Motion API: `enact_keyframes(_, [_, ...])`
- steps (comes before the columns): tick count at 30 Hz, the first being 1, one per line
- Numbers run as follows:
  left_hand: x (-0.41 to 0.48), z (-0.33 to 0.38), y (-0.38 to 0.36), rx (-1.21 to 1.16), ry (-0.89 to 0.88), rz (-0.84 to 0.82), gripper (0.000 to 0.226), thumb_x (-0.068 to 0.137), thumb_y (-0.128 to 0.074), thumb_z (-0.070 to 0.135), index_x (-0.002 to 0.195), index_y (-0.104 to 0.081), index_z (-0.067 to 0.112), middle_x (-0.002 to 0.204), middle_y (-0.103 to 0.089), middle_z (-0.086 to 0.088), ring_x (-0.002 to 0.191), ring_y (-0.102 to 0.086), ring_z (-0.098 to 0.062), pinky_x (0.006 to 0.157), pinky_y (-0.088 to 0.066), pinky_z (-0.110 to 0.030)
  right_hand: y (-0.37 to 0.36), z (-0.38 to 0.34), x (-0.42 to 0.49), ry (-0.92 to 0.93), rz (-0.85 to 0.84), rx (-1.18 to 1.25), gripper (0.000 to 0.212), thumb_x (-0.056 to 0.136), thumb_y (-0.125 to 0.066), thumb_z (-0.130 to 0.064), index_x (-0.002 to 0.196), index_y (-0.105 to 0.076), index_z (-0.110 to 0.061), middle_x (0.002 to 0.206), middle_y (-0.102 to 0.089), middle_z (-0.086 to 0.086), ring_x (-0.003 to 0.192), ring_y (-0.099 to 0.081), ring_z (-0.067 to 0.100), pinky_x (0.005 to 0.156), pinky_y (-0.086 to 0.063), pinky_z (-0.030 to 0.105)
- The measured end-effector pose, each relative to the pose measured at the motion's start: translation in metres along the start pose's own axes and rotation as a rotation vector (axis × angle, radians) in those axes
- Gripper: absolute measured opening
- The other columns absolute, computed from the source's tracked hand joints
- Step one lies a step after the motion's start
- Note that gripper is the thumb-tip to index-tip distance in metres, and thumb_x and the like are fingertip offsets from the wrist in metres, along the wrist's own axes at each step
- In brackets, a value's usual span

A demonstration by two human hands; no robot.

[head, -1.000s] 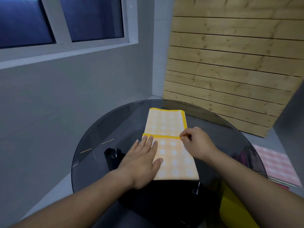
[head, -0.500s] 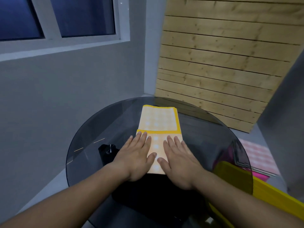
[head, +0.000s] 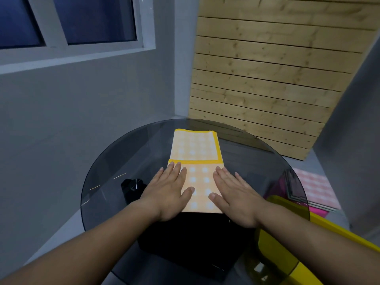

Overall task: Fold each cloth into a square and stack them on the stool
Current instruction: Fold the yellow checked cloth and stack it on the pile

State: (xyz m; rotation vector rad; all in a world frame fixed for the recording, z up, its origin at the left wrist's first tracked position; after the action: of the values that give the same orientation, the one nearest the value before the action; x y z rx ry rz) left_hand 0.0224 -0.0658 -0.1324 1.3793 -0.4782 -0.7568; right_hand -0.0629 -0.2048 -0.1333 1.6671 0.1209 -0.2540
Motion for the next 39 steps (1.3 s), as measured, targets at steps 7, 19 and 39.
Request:
enact_keyframes(7, [-0.011,0.002,0.015,-0.221,-0.091,0.054,0.062,0.102,-0.035,0.054,0.157,-0.023,0.027,0.168,0.002,0.003,0.153,0.013,-0.012,0.123,0.006,-0.032,0.003,0.006,0.002,0.018,0.011,0.162,0.074,0.097,-0.016,-0.064,0.157,0.004,-0.025,0.163,0.017,-0.009,0.148,0.019,0.006,0.123,0.009,0.038])
enact_keyframes(19, [-0.04,0.007,0.032,-0.489,-0.195,0.104,0.036,0.072,-0.085,0.046,0.104,-0.072,0.037,0.127,-0.052,0.021,0.125,-0.038,0.008,0.095,-0.024,0.003,0.03,-0.016,-0.034,0.218,0.197,0.482,0.017,0.078,-0.078,-0.044,0.085,-0.062,-0.044,0.142,-0.051,-0.017,0.142,-0.028,-0.002,0.116,-0.029,0.027])
enact_keyframes(39, [-0.041,-0.005,0.026,-0.717,-0.105,0.09,0.035,0.069,-0.087,0.046,0.102,-0.078,0.041,0.126,-0.057,0.028,0.122,-0.046,0.015,0.105,-0.036,-0.016,0.029,-0.01,-0.036,0.12,0.257,0.577,0.014,0.095,-0.06,-0.029,0.083,-0.065,-0.034,0.14,-0.052,-0.02,0.128,-0.044,-0.001,0.108,-0.04,0.03])
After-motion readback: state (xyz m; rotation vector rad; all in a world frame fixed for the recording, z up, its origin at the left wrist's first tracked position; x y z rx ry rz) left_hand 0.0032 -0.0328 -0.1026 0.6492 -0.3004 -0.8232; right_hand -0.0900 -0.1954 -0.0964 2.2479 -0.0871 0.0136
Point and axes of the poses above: each hand's wrist, its own x-axis towards the middle knuckle, its own y-axis out of the back of the hand, z = x × y, the point moved 9 cm from there along x, towards the middle knuckle
